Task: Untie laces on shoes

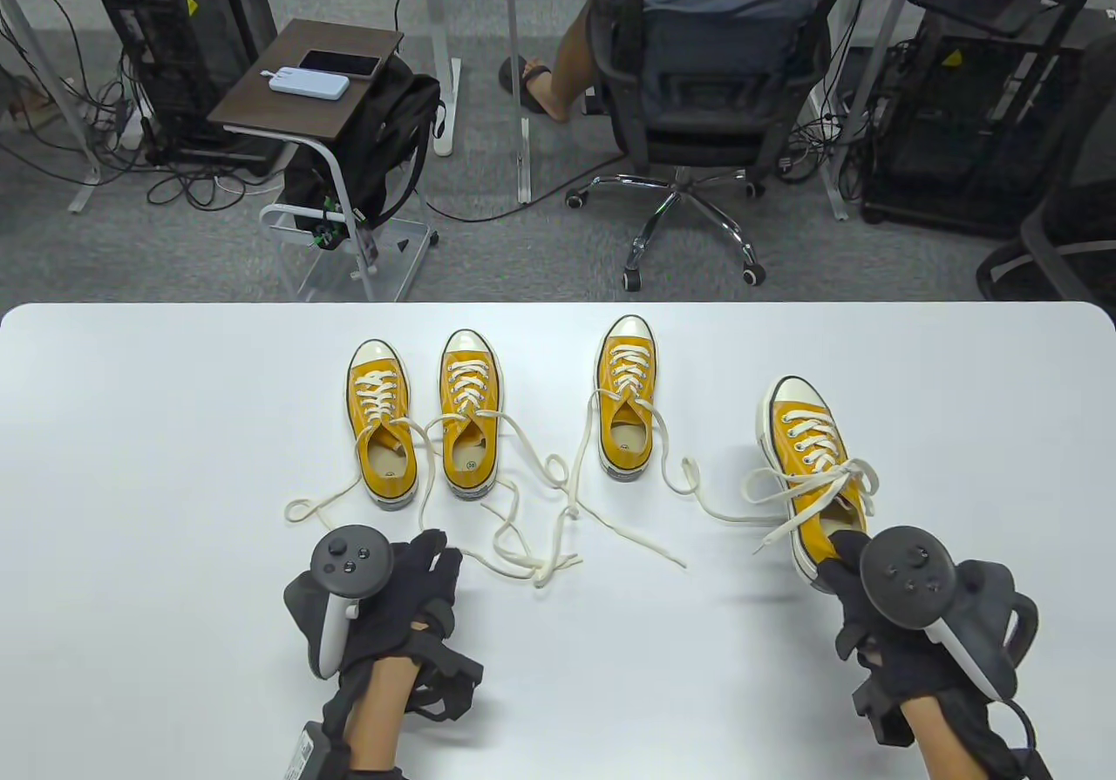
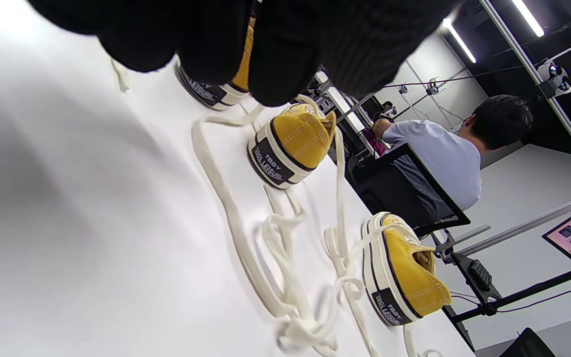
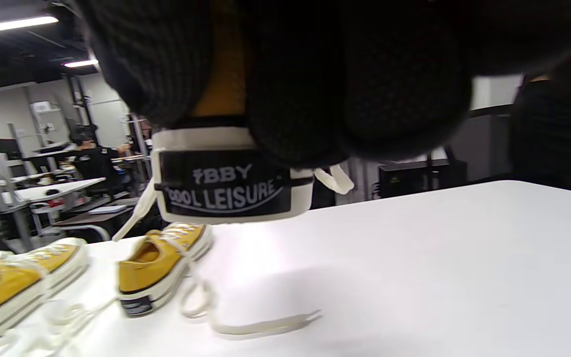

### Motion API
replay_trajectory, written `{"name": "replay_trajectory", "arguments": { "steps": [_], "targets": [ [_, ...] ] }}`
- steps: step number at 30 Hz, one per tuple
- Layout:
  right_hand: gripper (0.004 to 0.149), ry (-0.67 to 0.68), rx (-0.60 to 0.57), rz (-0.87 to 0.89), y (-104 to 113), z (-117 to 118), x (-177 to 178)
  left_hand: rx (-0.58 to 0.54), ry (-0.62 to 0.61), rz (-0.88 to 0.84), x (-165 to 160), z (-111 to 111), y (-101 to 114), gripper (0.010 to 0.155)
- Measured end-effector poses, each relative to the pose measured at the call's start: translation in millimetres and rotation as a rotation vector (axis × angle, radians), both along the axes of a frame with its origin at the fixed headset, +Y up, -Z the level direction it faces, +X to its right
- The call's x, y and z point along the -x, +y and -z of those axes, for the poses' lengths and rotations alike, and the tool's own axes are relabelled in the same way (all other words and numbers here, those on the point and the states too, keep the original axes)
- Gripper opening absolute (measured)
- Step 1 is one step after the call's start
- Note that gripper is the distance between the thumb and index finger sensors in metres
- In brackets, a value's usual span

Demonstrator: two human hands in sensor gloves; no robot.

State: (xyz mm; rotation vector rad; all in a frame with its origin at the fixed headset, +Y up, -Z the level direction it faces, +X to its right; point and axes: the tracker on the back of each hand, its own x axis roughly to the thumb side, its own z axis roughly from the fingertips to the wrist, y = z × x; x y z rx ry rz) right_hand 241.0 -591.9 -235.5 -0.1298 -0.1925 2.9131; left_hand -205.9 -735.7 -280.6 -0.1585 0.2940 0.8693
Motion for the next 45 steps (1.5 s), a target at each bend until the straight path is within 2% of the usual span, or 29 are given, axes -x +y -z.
{"name": "replay_trajectory", "arguments": {
  "steps": [5, 11, 21, 28, 31, 33, 38, 40, 45],
  "targets": [
    [0.041, 0.129, 0.006, 0.031, 11.9, -13.8, 33.0, -0.007, 0.002, -0.012, 1.4, -0.3, 0.6, 0.06],
    [0.042, 0.245, 0.014, -0.04, 6.5, -27.1, 72.2, -0.01, -0.002, -0.018, 1.9, -0.2, 0.8, 0.06],
    [0.043, 0.391, 0.148, -0.123, -38.1, -21.9, 127.5, -0.018, -0.015, -0.025, 1.7, -0.2, 1.2, 0.06],
    [0.043, 0.458, 0.233, -0.19, -74.5, -18.2, 149.7, -0.024, -0.03, -0.013, -0.7, 0.1, 1.3, 0.06],
    [0.045, 0.49, 0.212, -0.239, -86.5, -22.3, 157.9, -0.02, -0.04, -0.008, -2.8, 0.6, 0.3, 0.06],
    [0.045, 0.526, 0.295, -0.265, -100.5, -25.0, 163.9, -0.013, -0.049, -0.001, -5.1, 0.9, -1.0, 0.06],
    [0.048, 0.59, 0.39, -0.322, -131.1, -31.5, 173.4, 0.001, -0.082, 0.034, -13.9, 1.6, -3.4, 0.06],
    [0.048, 0.599, 0.426, -0.329, -137.5, -31.5, 174.0, 0.008, -0.097, 0.044, -17.5, 1.6, -4.1, 0.06],
    [0.052, 0.626, 0.446, -0.249, -134.6, -29.7, 165.8, 0.019, -0.167, 0.08, -32.7, 1.4, -6.9, 0.06]
  ]
}}
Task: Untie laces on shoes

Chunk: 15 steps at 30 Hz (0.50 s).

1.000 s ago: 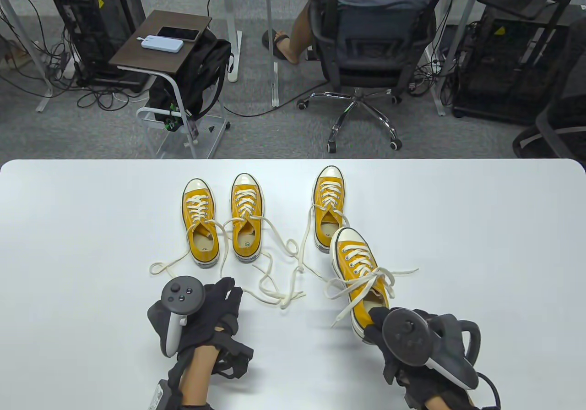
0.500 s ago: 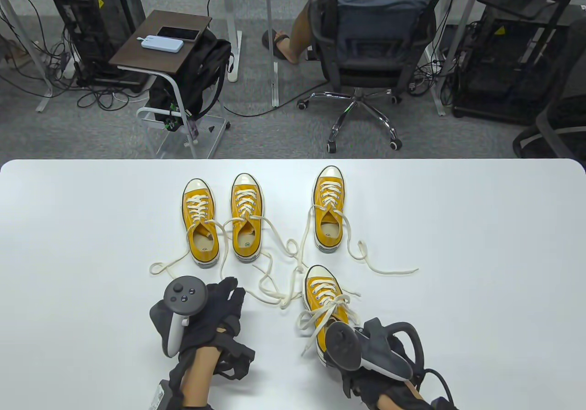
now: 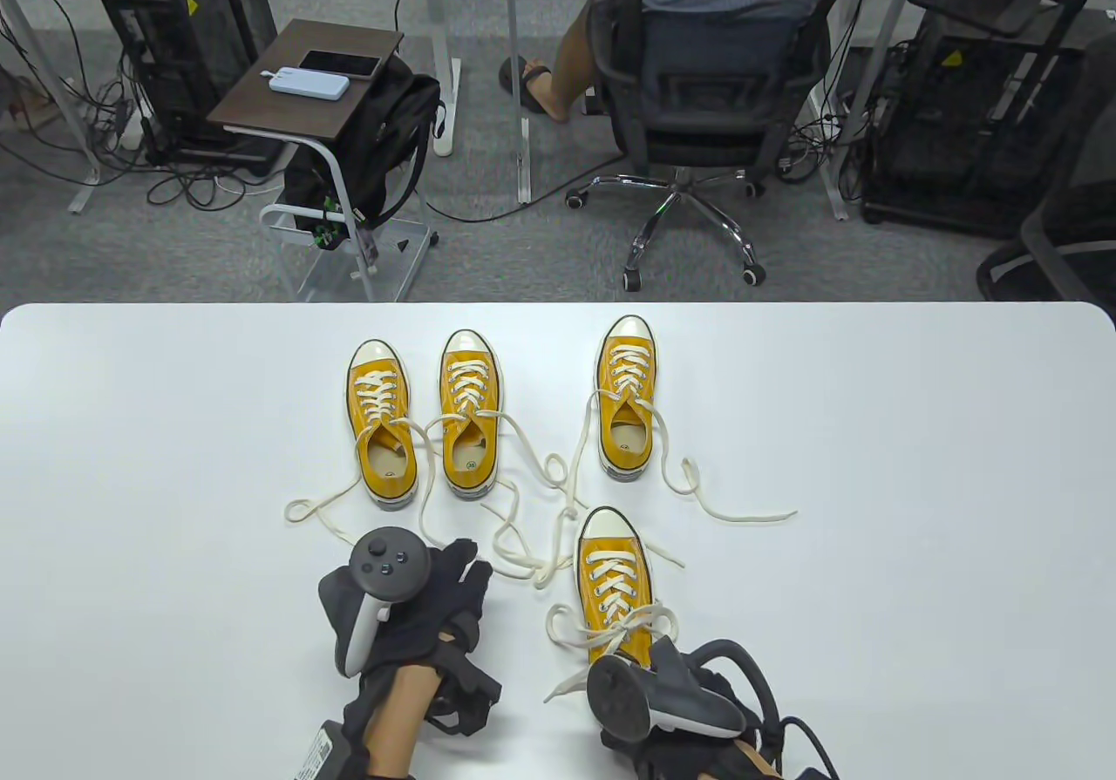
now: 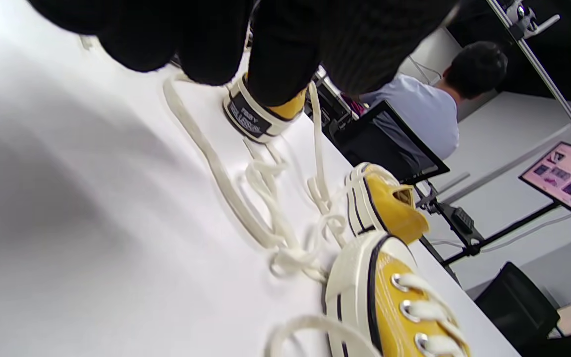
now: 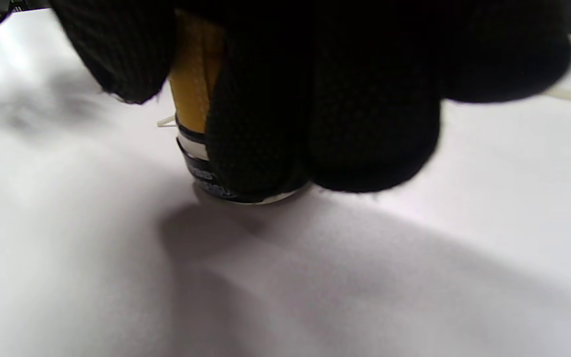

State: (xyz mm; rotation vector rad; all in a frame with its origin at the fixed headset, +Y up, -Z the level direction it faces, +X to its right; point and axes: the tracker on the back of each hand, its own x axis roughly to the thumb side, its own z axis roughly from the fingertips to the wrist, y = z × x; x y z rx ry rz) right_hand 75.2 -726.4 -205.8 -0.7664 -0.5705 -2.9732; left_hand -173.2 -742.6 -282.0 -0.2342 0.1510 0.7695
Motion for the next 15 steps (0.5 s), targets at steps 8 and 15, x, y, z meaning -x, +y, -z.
{"name": "replay_trajectory", "arguments": {
  "steps": [8, 15],
  "targets": [
    [0.057, -0.04, -0.023, 0.176, 24.9, 3.8, -34.4, -0.094, -0.211, -0.034, -45.1, -10.3, 3.5, 0.064],
    [0.042, -0.344, -0.021, 0.372, 57.3, 50.0, -86.0, -0.142, -0.354, -0.049, -84.6, -24.2, -0.1, 0.073]
  ]
}}
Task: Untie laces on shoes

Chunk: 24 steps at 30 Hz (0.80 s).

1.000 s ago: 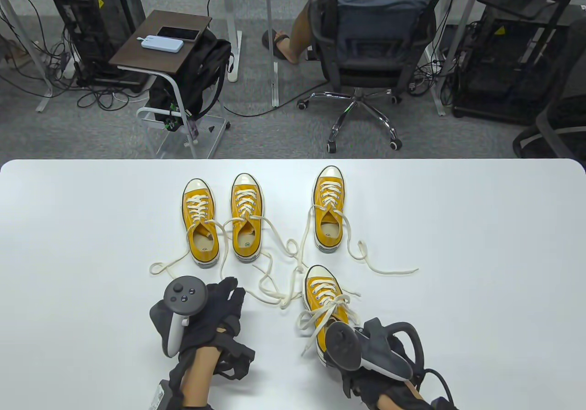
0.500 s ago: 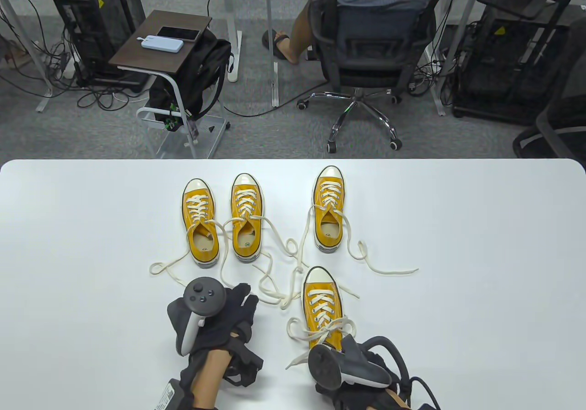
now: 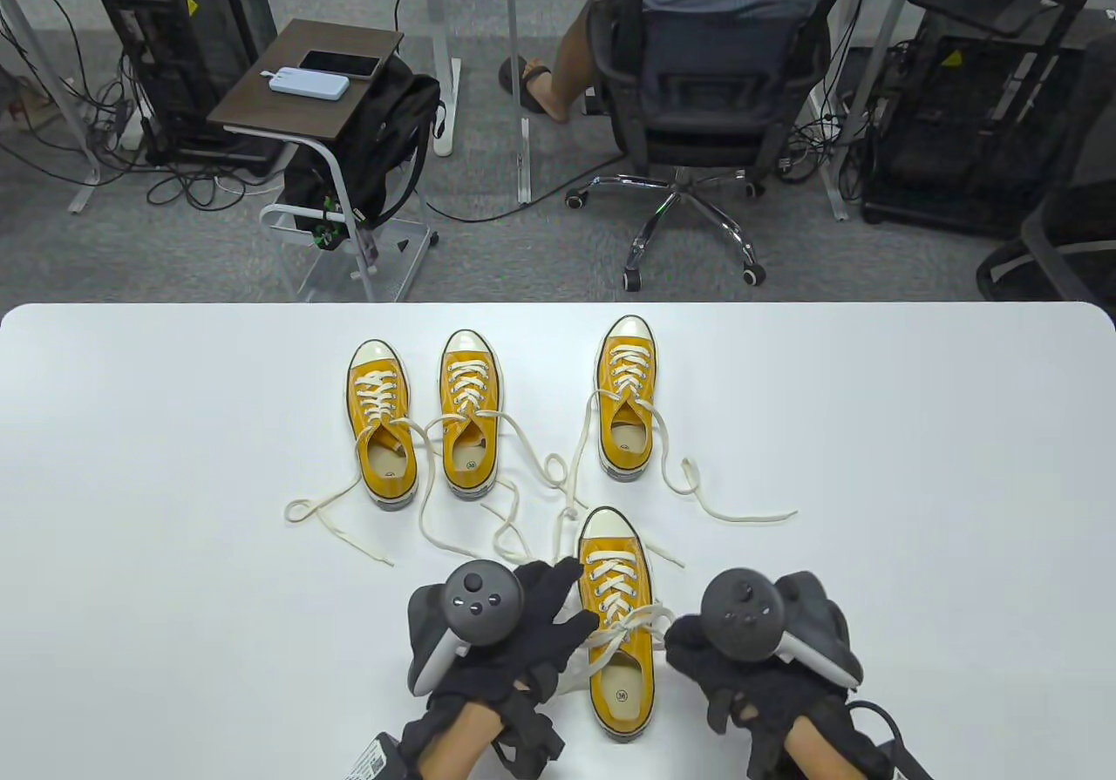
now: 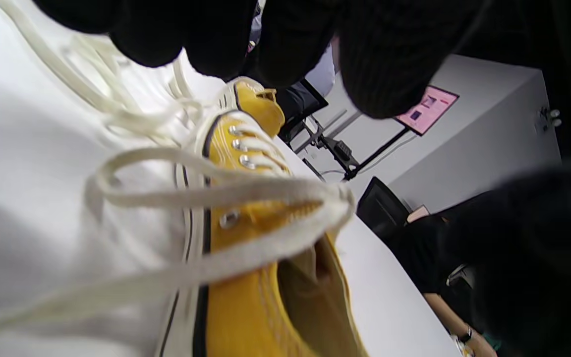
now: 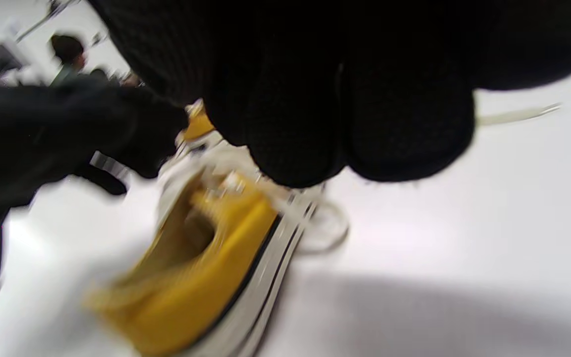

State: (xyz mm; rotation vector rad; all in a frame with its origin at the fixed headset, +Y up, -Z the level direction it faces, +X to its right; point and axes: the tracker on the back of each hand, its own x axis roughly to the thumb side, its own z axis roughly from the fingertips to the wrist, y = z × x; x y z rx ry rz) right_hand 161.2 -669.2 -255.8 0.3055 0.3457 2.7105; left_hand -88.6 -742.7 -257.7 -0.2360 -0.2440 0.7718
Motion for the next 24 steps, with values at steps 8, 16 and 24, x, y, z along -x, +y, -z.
{"name": "replay_trajectory", "arguments": {
  "steps": [8, 16, 24],
  "targets": [
    [0.055, 0.071, -0.121, 0.136, -45.2, 33.4, -1.1, 0.019, -0.06, 0.145, -27.6, -5.3, -23.4, 0.072],
    [0.054, 0.139, -0.1, 0.112, -74.9, 35.9, 5.2, 0.004, -0.054, 0.131, -28.5, -5.8, -25.9, 0.069],
    [0.037, 0.083, -0.177, 0.235, -64.9, 36.1, -9.6, -0.005, -0.053, 0.179, -29.5, -5.7, -21.6, 0.065]
  ]
}}
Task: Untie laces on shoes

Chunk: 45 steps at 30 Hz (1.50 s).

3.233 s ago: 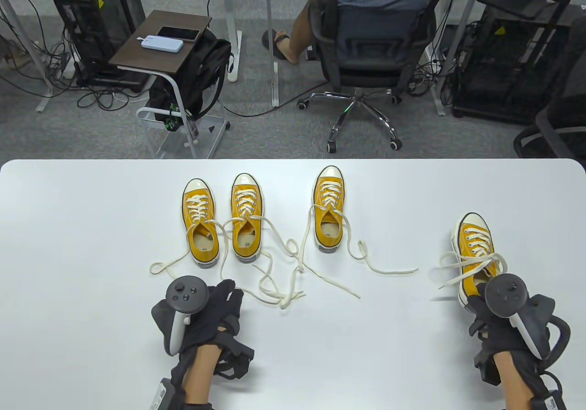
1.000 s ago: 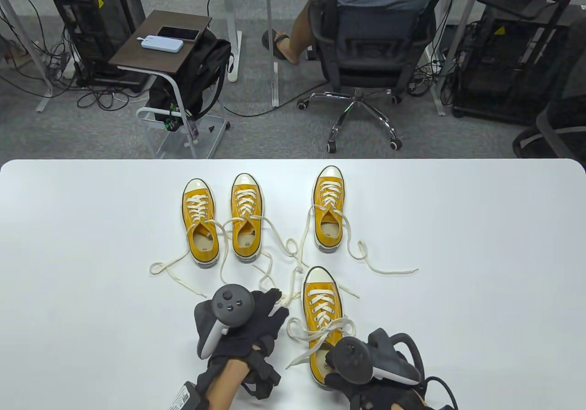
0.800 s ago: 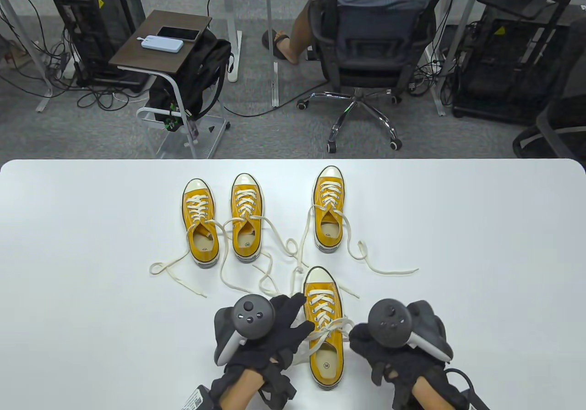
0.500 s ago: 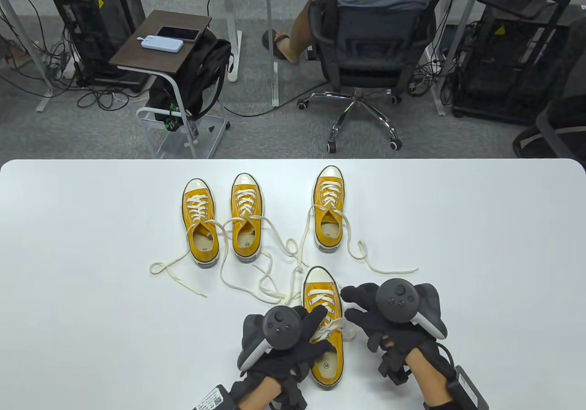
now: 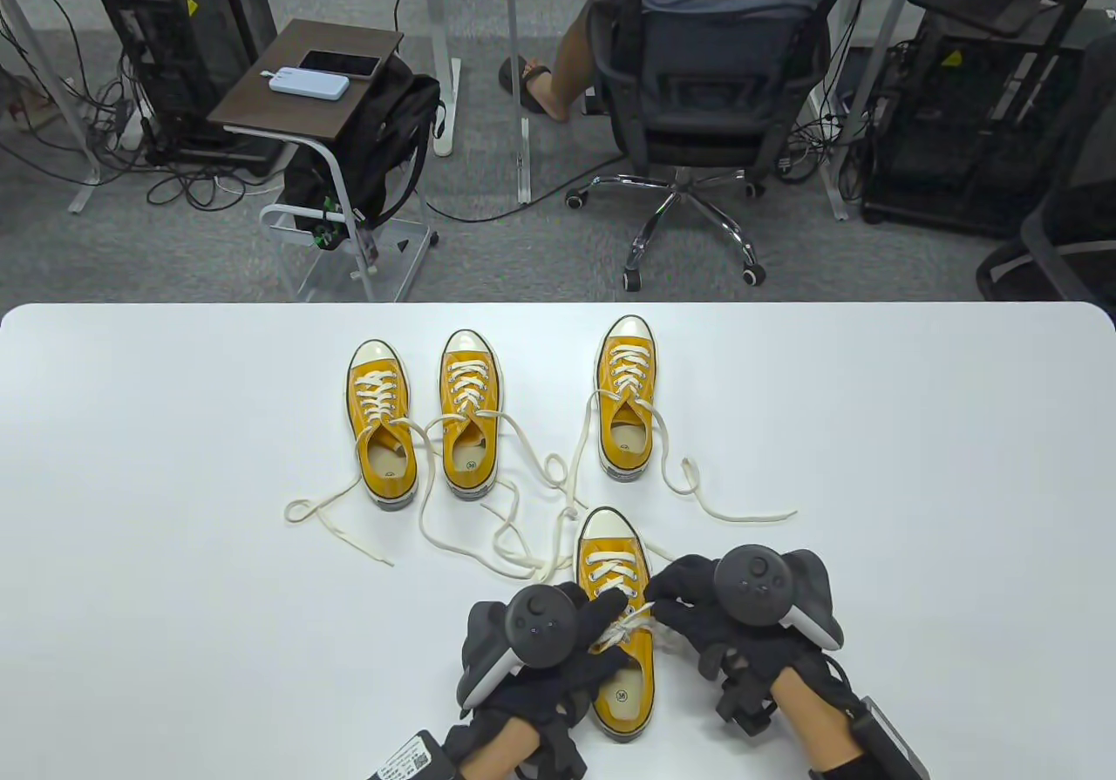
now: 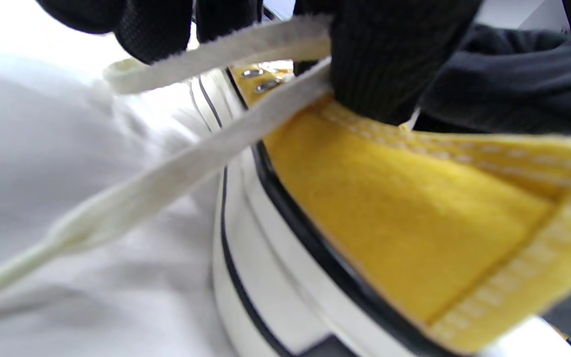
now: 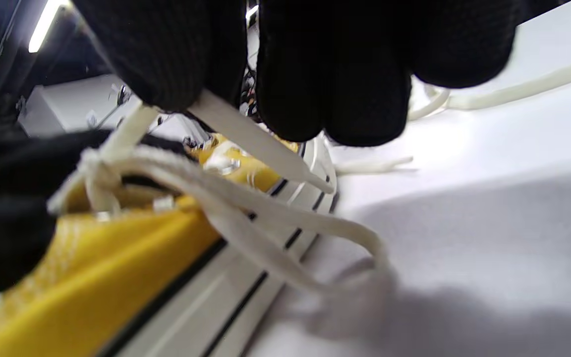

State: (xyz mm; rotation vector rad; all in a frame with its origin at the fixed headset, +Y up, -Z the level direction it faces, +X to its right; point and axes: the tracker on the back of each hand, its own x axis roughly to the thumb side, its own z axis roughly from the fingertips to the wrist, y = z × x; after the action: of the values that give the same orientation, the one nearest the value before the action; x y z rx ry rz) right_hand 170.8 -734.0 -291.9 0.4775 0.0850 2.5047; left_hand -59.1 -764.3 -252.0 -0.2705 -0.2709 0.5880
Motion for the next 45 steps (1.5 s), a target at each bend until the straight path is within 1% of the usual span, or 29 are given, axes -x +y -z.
{"name": "replay_trajectory", "arguments": {
  "steps": [4, 5, 10, 12, 14, 16, 17, 22, 24, 25, 26, 30, 32, 33, 36, 38, 40, 41, 43, 45],
  "targets": [
    [0.038, -0.08, -0.044, 0.015, 5.2, 3.1, -17.2, 0.002, -0.006, 0.042, -2.6, 0.3, 2.5, 0.065],
    [0.038, -0.115, -0.064, 0.026, 7.4, 4.7, -24.2, 0.003, -0.006, 0.046, -2.8, 0.0, 2.3, 0.065],
    [0.038, -0.292, -0.082, 0.086, 13.0, 9.2, -61.8, 0.009, -0.002, 0.035, -2.4, -0.6, 2.6, 0.065],
    [0.038, -0.377, -0.105, 0.129, 14.2, 10.5, -78.1, 0.002, -0.003, 0.039, -2.9, -1.1, 2.6, 0.065],
    [0.038, -0.455, -0.077, 0.154, 13.9, 11.3, -94.4, -0.001, -0.003, 0.04, -3.2, -1.1, 2.7, 0.065],
    [0.038, -0.548, -0.088, 0.177, 12.0, 12.3, -110.3, 0.004, -0.002, 0.037, -3.0, -0.8, 2.9, 0.065],
    [0.038, -0.592, -0.074, 0.182, 10.1, 12.4, -118.3, 0.006, -0.001, 0.033, -2.8, -0.7, 2.8, 0.065],
    [0.039, -0.718, -0.02, 0.206, -0.8, 12.7, -146.9, 0.01, -0.001, 0.033, -3.0, -0.8, 3.1, 0.065],
    [0.039, -0.811, -0.018, 0.232, -5.2, 11.6, -160.6, 0.011, -0.002, 0.033, -2.7, -1.0, 2.9, 0.065],
    [0.039, -0.823, -0.011, 0.235, -6.2, 11.3, -163.5, 0.012, -0.002, 0.031, -2.7, -1.0, 3.0, 0.066],
    [0.039, -0.864, 0.014, 0.249, -9.3, 9.9, -170.3, 0.012, -0.003, 0.032, -2.7, -0.8, 3.1, 0.066],
    [0.039, -0.983, 0.036, 0.289, -15.0, 6.2, -187.8, 0.012, -0.007, 0.032, -2.8, -0.7, 3.0, 0.066],
    [0.04, -0.992, 0.084, 0.304, -17.3, 6.2, -190.9, 0.014, -0.006, 0.026, -2.7, -0.7, 2.9, 0.066],
    [0.04, -1.017, 0.086, 0.319, -18.0, 5.1, -192.4, 0.015, -0.007, 0.026, -2.7, -0.7, 2.8, 0.066],
    [0.041, -1.076, 0.054, 0.325, -18.5, 2.6, -198.8, 0.017, -0.007, 0.026, -2.7, -0.7, 3.0, 0.066],
    [0.041, -1.08, 0.073, 0.339, -18.1, 1.2, -200.7, 0.018, -0.008, 0.03, -2.9, -0.7, 3.3, 0.066],
    [0.041, -1.099, 0.048, 0.347, -17.0, -0.1, -202.4, 0.016, -0.009, 0.033, -3.0, -0.7, 3.4, 0.066],
    [0.04, -1.132, 0.026, 0.346, -16.4, -2.2, -205.9, 0.016, -0.006, 0.035, -2.7, -0.6, 3.4, 0.066],
    [0.04, -1.17, 0.018, 0.369, -16.6, -5.5, -212.5, 0.02, -0.006, 0.027, -2.4, -0.6, 3.2, 0.066],
    [0.04, -1.13, 0.033, 0.39, -17.4, -4.6, -211.2, 0.018, -0.006, 0.027, -2.5, -0.8, 3.0, 0.066]
  ]
}}
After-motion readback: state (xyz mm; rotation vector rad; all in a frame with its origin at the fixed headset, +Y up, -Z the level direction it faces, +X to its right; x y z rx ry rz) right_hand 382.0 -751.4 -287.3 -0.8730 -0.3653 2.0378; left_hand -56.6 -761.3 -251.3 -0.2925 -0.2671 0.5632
